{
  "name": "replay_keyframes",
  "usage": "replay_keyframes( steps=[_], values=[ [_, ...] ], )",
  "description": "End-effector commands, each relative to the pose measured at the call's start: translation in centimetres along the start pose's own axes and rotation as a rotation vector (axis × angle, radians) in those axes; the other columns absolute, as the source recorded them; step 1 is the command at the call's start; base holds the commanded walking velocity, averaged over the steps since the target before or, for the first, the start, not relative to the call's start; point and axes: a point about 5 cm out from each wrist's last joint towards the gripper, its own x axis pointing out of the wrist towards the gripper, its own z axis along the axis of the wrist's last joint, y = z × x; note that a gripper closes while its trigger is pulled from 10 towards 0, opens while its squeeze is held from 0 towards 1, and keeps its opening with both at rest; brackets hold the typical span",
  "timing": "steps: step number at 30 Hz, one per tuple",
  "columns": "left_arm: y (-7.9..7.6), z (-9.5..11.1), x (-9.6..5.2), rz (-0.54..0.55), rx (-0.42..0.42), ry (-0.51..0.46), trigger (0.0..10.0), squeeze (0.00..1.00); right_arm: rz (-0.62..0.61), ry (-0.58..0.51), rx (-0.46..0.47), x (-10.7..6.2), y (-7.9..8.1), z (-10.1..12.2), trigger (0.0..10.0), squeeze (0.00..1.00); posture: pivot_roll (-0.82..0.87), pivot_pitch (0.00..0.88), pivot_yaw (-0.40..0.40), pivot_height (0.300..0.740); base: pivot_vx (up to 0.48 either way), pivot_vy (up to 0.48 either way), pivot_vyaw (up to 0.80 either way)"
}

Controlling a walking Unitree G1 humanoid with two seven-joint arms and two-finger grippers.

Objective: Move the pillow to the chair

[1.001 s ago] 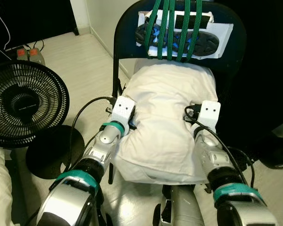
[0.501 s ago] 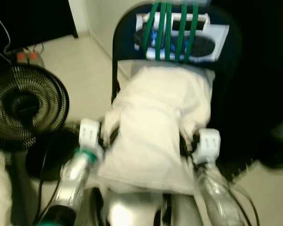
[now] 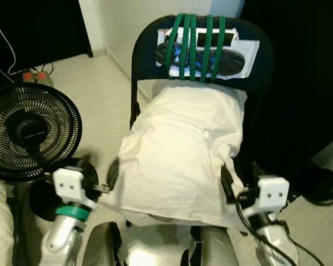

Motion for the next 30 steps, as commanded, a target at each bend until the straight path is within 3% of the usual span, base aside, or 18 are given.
replay_keyframes(
  steps=[1,5,7,11,17,20,23,25,27,30],
  values=[
    [-0.3,-1.2,0.6,0.009,-0.005,0.056,10.0,0.00,0.021,0.057,0.000,0.6,0.8,-1.2,10.0,0.00,0.02,0.021,0.013,0.580,0.000,0.000,0.00],
    [-0.8,-1.9,1.2,0.009,0.017,0.098,10.0,0.00,0.034,0.091,-0.003,1.6,1.3,-1.7,10.0,0.00,0.02,0.022,0.011,0.580,0.000,0.000,0.00],
    [-1.5,-1.7,2.5,0.017,0.035,0.102,10.0,0.00,0.074,0.078,0.033,3.3,2.6,-1.3,10.0,0.00,0.03,0.013,0.010,0.580,0.000,0.000,0.00],
    [-2.2,-1.1,3.5,0.018,0.040,0.082,10.0,0.00,0.079,0.068,0.072,4.2,3.2,-0.9,10.0,0.00,0.03,0.013,0.005,0.590,0.000,0.000,0.00],
    [-3.2,-0.1,4.5,0.002,0.052,0.051,10.0,0.00,0.044,0.100,0.107,4.2,3.8,-1.4,10.0,0.00,0.01,0.041,0.008,0.605,0.000,0.000,0.00],
    [-3.9,0.4,5.0,-0.019,0.096,0.025,10.0,0.00,0.024,0.093,0.106,4.0,3.9,-1.3,10.0,0.00,0.01,0.030,0.009,0.620,0.000,0.000,0.00],
    [-3.9,0.4,4.9,-0.015,0.114,0.024,10.0,0.00,0.028,0.076,0.087,4.0,3.9,-1.0,10.0,0.00,0.01,0.011,0.014,0.630,0.000,0.000,0.00],
    [-3.9,0.2,5.0,-0.002,0.093,0.030,10.0,0.00,0.034,0.067,0.082,4.1,4.0,-1.0,10.0,0.00,0.00,0.049,0.016,0.635,0.000,0.000,0.00],
    [-3.8,-0.7,4.7,0.023,0.103,0.073,10.0,0.00,0.046,0.088,0.029,4.1,4.0,-1.4,10.0,0.00,0.00,0.031,0.019,0.645,0.000,0.000,0.00],
    [-4.4,-0.5,4.6,-0.011,0.109,0.069,10.0,0.00,0.059,0.077,0.025,4.2,4.2,-1.1,10.0,0.00,0.00,0.054,0.020,0.655,0.000,0.000,0.00]
  ],
)
